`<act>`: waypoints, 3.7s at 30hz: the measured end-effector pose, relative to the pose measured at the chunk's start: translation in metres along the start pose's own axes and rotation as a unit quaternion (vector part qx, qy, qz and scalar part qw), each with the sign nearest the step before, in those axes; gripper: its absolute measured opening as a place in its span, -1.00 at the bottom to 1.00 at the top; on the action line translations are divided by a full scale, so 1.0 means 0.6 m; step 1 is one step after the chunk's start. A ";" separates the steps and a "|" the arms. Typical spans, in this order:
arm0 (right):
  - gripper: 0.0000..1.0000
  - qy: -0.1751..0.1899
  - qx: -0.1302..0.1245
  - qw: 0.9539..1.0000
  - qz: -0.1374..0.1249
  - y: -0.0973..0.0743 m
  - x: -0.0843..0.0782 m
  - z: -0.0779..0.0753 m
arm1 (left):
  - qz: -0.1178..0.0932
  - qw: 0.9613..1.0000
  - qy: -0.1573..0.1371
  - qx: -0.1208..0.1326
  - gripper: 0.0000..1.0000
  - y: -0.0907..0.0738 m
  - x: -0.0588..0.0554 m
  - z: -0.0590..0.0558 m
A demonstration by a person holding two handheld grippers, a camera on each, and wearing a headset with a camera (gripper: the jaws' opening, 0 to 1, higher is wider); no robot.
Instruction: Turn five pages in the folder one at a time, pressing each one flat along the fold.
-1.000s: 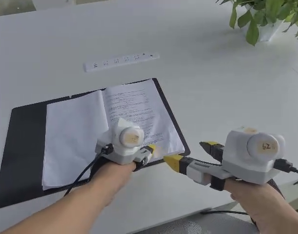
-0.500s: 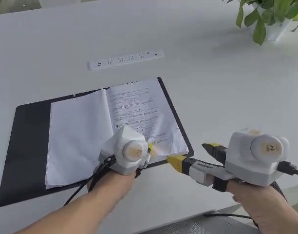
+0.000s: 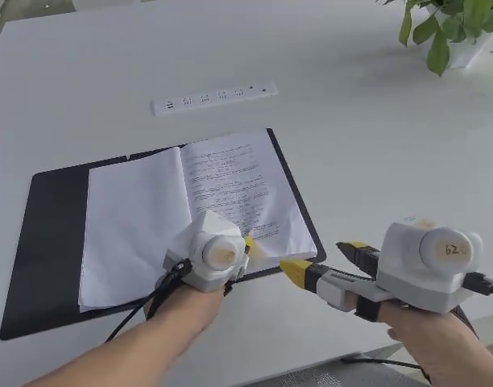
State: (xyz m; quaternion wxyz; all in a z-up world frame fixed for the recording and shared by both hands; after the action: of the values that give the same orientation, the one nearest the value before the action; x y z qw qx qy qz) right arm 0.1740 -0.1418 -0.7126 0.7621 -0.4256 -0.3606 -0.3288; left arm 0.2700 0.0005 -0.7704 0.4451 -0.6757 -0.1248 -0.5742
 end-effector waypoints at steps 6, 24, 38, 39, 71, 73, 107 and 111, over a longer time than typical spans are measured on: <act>0.19 0.006 0.007 1.000 0.005 0.030 0.000 -0.012 | 0.001 1.000 -0.004 0.001 -1.00 0.001 -0.001 0.003; -0.51 0.097 0.036 0.995 -0.009 0.105 0.021 -0.001 | -0.001 1.000 -0.014 0.010 -1.00 0.005 -0.001 0.001; -1.00 0.130 0.026 0.991 -0.018 0.106 0.024 -0.011 | 0.000 1.000 -0.019 0.015 -1.00 0.005 0.000 0.001; -1.00 0.132 0.028 0.991 -0.018 0.106 0.024 -0.010 | 0.000 1.000 -0.020 0.016 -1.00 0.005 0.001 0.001; -1.00 0.128 0.089 0.985 -0.078 0.080 0.092 0.073 | -0.017 0.998 -0.057 0.026 -0.66 -0.105 0.034 0.047; -1.00 0.124 0.100 0.984 -0.082 0.080 0.098 0.089 | -0.021 0.998 -0.058 0.030 -0.65 -0.117 0.036 0.054; -1.00 0.103 0.178 0.978 -0.034 0.172 0.069 0.322 | -0.056 0.986 -0.088 0.133 -0.59 -0.352 -0.019 0.195; -1.00 0.103 0.178 0.978 -0.022 0.190 0.058 0.335 | -0.058 0.984 -0.092 0.140 -0.59 -0.370 -0.029 0.208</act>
State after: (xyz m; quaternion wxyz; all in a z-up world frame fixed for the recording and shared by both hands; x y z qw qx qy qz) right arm 0.2303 0.0776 -0.6545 0.8514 -0.2390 -0.3421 -0.3178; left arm 0.1970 0.2266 -0.6771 0.4881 -0.6484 -0.2836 -0.5108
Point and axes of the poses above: the centre of the closed fingertips' face, and the gripper's own axes: y roughly forward along the fingers, z roughly to its left, x roughly out of its top, the point moved 7 cm from there along -y, roughly backward along the fingers, and after that the axes turned 6 degrees about -z, right-handed, at the moved point
